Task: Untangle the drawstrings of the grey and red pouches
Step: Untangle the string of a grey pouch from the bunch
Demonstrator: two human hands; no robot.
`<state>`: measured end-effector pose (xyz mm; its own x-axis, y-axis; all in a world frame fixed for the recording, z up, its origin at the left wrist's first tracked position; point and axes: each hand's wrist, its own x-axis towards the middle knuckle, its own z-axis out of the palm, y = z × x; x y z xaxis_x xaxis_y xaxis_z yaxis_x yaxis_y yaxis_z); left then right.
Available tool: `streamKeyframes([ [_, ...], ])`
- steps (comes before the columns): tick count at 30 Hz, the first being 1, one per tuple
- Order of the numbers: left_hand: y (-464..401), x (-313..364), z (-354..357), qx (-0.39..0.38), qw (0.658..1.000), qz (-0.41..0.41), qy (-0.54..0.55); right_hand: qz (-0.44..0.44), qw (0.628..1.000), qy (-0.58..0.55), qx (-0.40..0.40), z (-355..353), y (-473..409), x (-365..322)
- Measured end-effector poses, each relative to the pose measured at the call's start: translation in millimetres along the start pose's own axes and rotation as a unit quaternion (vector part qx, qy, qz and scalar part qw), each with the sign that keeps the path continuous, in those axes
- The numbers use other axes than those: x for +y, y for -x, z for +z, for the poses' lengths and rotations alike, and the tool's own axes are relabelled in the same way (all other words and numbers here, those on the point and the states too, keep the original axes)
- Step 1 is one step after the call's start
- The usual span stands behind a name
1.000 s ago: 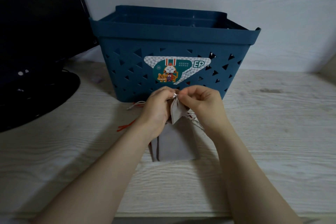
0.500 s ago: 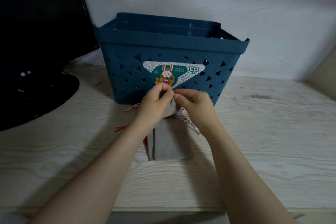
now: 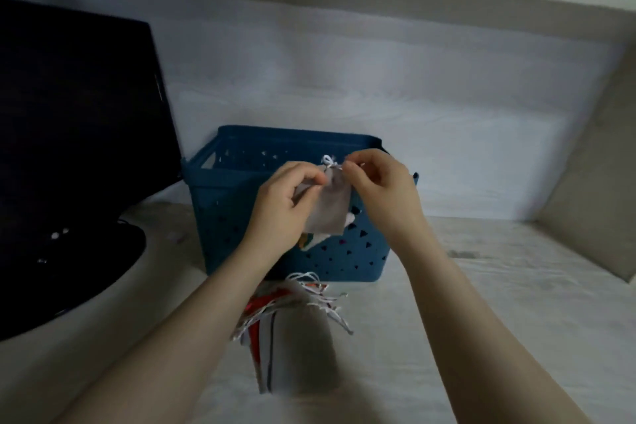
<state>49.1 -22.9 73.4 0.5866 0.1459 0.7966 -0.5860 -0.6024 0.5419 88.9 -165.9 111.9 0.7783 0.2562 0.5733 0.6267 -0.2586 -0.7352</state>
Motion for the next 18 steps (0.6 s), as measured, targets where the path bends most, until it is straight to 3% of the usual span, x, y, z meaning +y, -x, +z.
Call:
streamKeyframes([
  [2,-26,4,0,0.058,0.998,-0.022,-0.003,-0.016,0.999,0.015,0.037,-9,-15,-4],
  [6,-71,10,3,0.120,0.978,-0.167,0.046,-0.014,0.998,0.013,0.065,-17,-34,-11],
  [8,-86,3,5,0.095,0.965,-0.243,0.021,-0.027,0.998,0.037,0.047,-14,-36,-10],
  [10,-94,-6,7,0.013,0.958,-0.275,-0.076,-0.046,0.996,0.070,0.025,-9,-35,-7],
  [12,-96,-13,7,-0.052,0.947,-0.249,-0.194,-0.056,0.994,0.092,0.006,-5,-35,-2],
  [14,-87,-12,6,-0.051,0.957,-0.173,-0.227,-0.066,0.992,0.103,-0.007,-4,-34,1],
  [16,-71,-8,2,-0.019,0.976,-0.044,-0.215,-0.075,0.992,0.094,-0.029,-5,-29,2],
  [18,-49,-7,-5,0.002,0.965,0.098,-0.244,-0.082,0.994,0.057,-0.049,-3,-18,4],
])
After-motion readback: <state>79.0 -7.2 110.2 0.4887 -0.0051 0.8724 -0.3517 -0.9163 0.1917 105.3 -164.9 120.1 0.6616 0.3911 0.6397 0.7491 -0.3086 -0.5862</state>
